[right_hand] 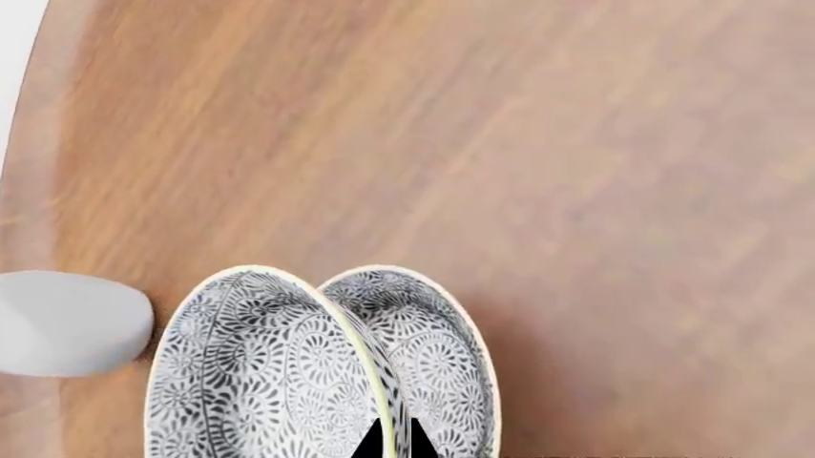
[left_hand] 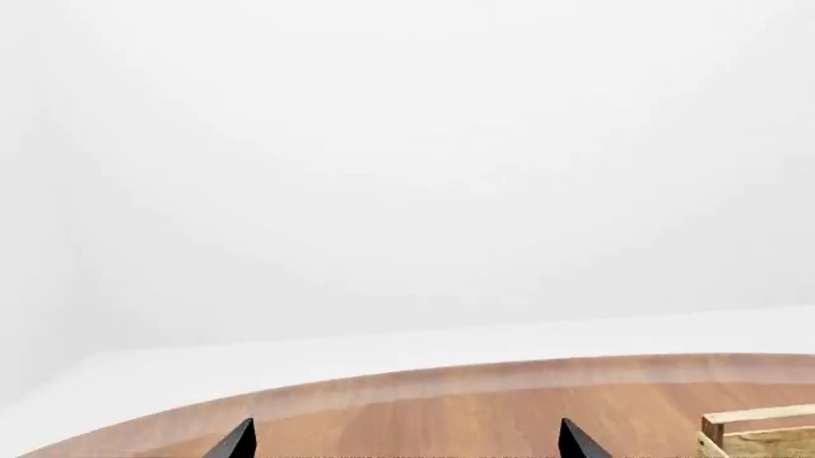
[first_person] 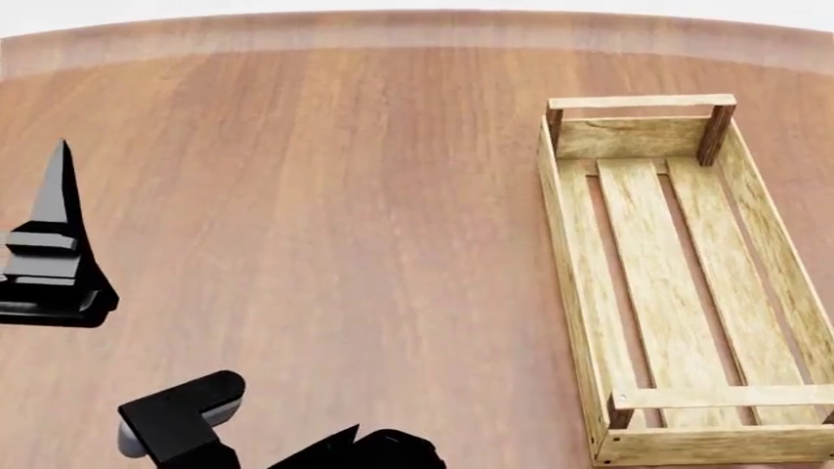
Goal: Stack the right bowl on the left bowl and place them in the tray.
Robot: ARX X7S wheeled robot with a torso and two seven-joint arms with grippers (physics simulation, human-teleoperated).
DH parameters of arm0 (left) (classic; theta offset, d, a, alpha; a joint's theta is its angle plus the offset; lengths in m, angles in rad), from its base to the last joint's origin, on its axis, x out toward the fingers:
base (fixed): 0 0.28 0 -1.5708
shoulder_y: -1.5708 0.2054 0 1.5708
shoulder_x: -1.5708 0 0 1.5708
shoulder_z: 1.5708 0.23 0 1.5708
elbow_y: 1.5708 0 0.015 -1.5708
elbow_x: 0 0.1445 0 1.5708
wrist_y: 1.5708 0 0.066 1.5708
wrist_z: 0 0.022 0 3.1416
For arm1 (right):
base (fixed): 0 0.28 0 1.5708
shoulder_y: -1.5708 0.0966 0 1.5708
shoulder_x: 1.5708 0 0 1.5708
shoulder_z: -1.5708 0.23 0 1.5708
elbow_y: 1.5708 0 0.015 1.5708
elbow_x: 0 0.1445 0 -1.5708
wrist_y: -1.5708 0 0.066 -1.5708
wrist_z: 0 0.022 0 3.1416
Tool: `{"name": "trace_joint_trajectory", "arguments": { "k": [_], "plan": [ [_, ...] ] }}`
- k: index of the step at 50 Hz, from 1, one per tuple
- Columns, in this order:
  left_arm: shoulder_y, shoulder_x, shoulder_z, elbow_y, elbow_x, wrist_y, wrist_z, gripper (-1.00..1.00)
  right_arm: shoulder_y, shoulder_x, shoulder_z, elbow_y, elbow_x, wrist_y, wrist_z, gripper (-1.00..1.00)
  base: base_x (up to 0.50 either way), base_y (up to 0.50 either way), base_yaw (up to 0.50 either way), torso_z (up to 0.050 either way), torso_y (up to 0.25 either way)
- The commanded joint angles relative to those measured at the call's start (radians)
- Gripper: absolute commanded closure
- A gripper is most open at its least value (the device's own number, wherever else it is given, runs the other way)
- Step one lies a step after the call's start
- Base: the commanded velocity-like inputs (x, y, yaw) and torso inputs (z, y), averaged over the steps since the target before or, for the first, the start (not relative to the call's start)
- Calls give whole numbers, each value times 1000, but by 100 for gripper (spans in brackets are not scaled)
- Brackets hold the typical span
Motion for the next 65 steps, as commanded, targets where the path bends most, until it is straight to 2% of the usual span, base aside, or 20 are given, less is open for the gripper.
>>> {"name": "trace_joint_trajectory", "arguments": {
  "k": [1,12,13,57,61,65],
  "plan": [
    [14,-4,6,-4,0,30,11,-100,6,-2,14,7,9,-10,-7,100,0,0,0,0,0],
    [26,-11,7,-12,2,53,17,-100,-2,-2,13,7,0,-15,-4,100,0,0,0,0,0],
    [27,-12,5,-11,1,53,16,-100,-1,-2,13,5,-6,-16,-4,-100,0,0,0,0,0],
    [34,-22,-2,-17,-23,73,2,-100,-10,-2,11,68,43,-27,17,-100,0,0,0,0,0],
    [31,-33,29,-22,9,77,-5,-100,-9,-2,11,63,44,-26,19,-100,0,0,0,0,0],
    [32,-35,27,-19,6,78,-6,-100,-8,-2,11,65,44,-25,16,-100,0,0,0,0,-207]
  ]
}}
